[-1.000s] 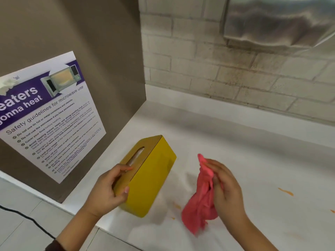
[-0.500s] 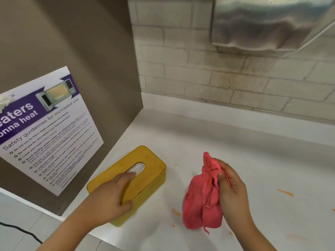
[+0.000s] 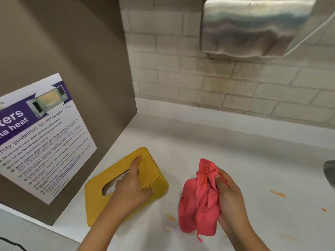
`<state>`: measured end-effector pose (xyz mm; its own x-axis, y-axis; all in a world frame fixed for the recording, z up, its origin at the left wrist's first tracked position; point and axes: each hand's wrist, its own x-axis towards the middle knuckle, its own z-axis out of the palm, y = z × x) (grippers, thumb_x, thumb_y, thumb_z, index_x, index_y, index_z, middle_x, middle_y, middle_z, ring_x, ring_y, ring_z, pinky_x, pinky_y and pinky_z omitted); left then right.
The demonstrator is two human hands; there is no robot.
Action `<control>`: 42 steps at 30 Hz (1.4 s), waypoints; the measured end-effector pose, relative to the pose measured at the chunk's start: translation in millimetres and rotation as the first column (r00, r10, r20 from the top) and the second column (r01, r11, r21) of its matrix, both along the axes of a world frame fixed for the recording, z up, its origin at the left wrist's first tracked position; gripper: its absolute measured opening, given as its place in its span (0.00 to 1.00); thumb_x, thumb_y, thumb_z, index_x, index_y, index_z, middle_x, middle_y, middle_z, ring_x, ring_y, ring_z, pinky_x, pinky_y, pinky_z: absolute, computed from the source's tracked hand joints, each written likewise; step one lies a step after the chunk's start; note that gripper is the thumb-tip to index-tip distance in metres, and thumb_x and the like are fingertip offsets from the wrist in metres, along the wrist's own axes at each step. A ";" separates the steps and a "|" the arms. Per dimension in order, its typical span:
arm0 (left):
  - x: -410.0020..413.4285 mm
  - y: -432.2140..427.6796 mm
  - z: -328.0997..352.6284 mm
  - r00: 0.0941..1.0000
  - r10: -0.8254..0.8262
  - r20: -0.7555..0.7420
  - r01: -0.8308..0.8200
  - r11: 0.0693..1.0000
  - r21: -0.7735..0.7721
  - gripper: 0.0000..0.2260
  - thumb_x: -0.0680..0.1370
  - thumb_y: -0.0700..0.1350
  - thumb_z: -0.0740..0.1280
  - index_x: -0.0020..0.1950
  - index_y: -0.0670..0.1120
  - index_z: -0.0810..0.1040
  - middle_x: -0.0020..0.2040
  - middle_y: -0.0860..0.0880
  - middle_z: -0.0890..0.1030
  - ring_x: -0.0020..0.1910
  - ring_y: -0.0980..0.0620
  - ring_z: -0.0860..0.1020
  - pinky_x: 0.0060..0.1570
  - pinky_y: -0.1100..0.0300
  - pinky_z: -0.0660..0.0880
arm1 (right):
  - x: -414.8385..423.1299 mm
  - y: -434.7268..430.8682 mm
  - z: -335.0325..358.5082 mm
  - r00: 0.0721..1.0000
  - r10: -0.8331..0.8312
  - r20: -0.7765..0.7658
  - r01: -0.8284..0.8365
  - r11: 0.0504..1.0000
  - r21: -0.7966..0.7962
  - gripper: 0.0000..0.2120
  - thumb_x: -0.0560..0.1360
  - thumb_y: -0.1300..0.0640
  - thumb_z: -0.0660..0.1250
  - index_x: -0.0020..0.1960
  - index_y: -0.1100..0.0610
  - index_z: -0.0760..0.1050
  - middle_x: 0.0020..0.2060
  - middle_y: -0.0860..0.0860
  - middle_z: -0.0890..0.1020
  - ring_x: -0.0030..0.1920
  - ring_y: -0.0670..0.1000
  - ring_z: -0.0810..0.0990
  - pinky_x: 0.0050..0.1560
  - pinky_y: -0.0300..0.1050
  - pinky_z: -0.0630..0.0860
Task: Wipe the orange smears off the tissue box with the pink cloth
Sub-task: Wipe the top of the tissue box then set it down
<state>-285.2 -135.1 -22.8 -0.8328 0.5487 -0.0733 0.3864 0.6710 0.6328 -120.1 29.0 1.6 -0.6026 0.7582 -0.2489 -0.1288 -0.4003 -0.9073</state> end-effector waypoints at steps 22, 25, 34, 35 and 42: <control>-4.7 -60.8 5.1 0.981 -0.137 0.139 0.000 0.715 0.699 0.20 0.66 0.57 0.63 0.57 0.55 0.75 0.30 0.46 0.75 0.32 0.54 0.72 0.35 0.68 0.70 | -20.4 0.5 59.5 0.949 0.233 -0.210 -0.215 0.971 0.109 0.12 0.71 0.61 0.63 0.46 0.53 0.84 0.44 0.57 0.86 0.42 0.55 0.86 0.41 0.45 0.83; -3.0 -51.4 6.2 0.984 -0.153 0.090 0.060 0.763 0.644 0.17 0.67 0.56 0.64 0.55 0.58 0.74 0.41 0.50 0.80 0.41 0.53 0.77 0.41 0.71 0.72 | -12.2 5.4 52.4 0.969 0.192 -0.156 -0.174 0.977 0.125 0.16 0.78 0.65 0.58 0.47 0.54 0.84 0.44 0.57 0.86 0.43 0.55 0.85 0.43 0.46 0.83; 10.2 -15.7 -7.3 0.951 -0.229 -0.206 0.274 0.935 0.224 0.25 0.61 0.60 0.69 0.57 0.60 0.74 0.48 0.65 0.76 0.51 0.60 0.75 0.51 0.67 0.69 | 24.4 15.5 26.3 0.997 0.073 0.000 -0.072 0.989 0.128 0.17 0.79 0.66 0.57 0.48 0.54 0.83 0.44 0.58 0.86 0.42 0.55 0.85 0.39 0.44 0.82; 10.8 -13.1 -12.5 0.934 -0.254 -0.250 0.300 0.940 0.162 0.26 0.61 0.61 0.68 0.58 0.55 0.75 0.48 0.62 0.76 0.50 0.56 0.76 0.53 0.62 0.68 | 27.0 16.2 23.9 0.998 0.063 0.010 -0.064 0.990 0.127 0.17 0.79 0.66 0.57 0.48 0.54 0.83 0.44 0.57 0.86 0.41 0.54 0.85 0.38 0.43 0.82; 13.5 -4.9 -34.4 0.902 -0.315 -0.296 0.312 0.948 -0.060 0.29 0.62 0.64 0.65 0.59 0.51 0.77 0.48 0.50 0.82 0.51 0.46 0.78 0.56 0.52 0.70 | 42.4 17.8 10.3 1.000 -0.018 0.025 0.017 0.998 0.061 0.15 0.79 0.65 0.59 0.47 0.55 0.83 0.42 0.58 0.86 0.39 0.55 0.85 0.36 0.44 0.81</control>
